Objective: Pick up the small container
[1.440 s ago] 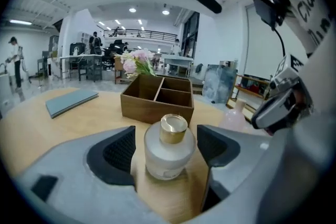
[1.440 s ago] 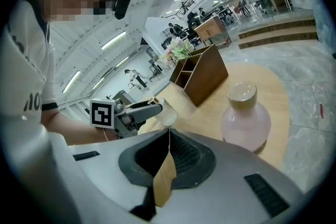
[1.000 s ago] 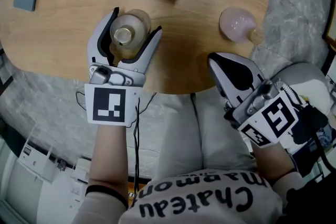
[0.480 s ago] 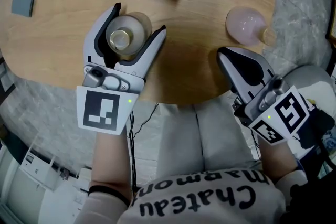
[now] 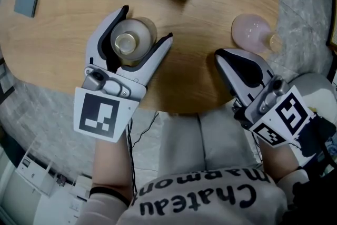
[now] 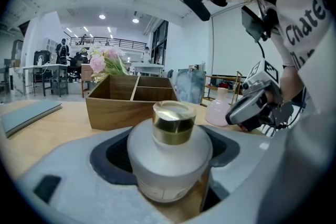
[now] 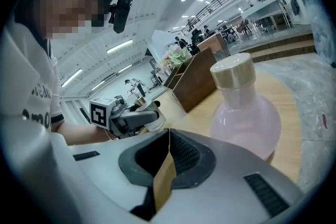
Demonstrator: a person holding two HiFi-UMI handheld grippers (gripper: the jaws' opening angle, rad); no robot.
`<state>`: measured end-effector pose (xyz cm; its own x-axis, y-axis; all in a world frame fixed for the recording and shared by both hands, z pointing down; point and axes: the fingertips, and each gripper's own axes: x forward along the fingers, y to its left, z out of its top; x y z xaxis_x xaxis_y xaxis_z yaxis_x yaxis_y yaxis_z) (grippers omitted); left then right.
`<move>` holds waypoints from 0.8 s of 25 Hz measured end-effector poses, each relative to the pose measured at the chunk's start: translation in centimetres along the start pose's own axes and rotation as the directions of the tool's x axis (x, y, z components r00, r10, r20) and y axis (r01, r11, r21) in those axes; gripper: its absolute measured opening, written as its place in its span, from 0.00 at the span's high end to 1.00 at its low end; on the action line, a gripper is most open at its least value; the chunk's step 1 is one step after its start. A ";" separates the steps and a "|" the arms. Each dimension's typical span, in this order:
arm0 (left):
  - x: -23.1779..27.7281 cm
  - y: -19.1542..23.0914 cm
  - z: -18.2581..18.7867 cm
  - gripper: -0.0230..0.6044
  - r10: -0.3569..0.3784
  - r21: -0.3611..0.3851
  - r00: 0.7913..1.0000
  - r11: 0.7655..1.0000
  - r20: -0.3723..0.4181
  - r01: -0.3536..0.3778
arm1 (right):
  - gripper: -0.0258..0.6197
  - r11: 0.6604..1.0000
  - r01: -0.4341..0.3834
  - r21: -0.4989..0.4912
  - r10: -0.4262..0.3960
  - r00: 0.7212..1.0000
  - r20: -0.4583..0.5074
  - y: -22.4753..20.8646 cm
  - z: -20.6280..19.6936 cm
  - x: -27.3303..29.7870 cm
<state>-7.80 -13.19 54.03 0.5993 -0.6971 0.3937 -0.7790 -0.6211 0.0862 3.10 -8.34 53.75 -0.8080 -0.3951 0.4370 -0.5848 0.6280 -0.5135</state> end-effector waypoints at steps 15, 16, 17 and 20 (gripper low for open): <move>-0.6 -0.2 0.4 0.40 0.006 0.002 1.000 1.000 0.024 -0.006 | 0.94 0.999 -0.009 -0.034 0.010 1.000 0.029 0.6 0.4 -0.3; -0.6 -0.3 0.4 0.40 0.005 0.006 1.000 1.000 0.023 -0.005 | 0.94 1.000 -0.007 -0.029 0.008 1.000 0.029 0.6 0.4 -0.3; -0.7 -0.4 0.3 0.40 0.003 0.012 1.000 1.000 0.017 -0.004 | 0.94 1.000 -0.007 -0.023 0.007 1.000 0.030 0.7 0.4 -0.4; -1.2 -0.9 -0.1 0.40 -0.004 0.026 1.000 1.000 -0.021 0.005 | 0.94 1.000 -0.008 -0.005 0.008 1.000 0.026 1.4 0.5 -0.7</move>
<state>-7.80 -11.74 53.52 0.5988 -0.6866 0.4122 -0.7710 -0.6336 0.0646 2.76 -7.53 52.35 -0.8143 -0.4074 0.4134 -0.5779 0.6347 -0.5130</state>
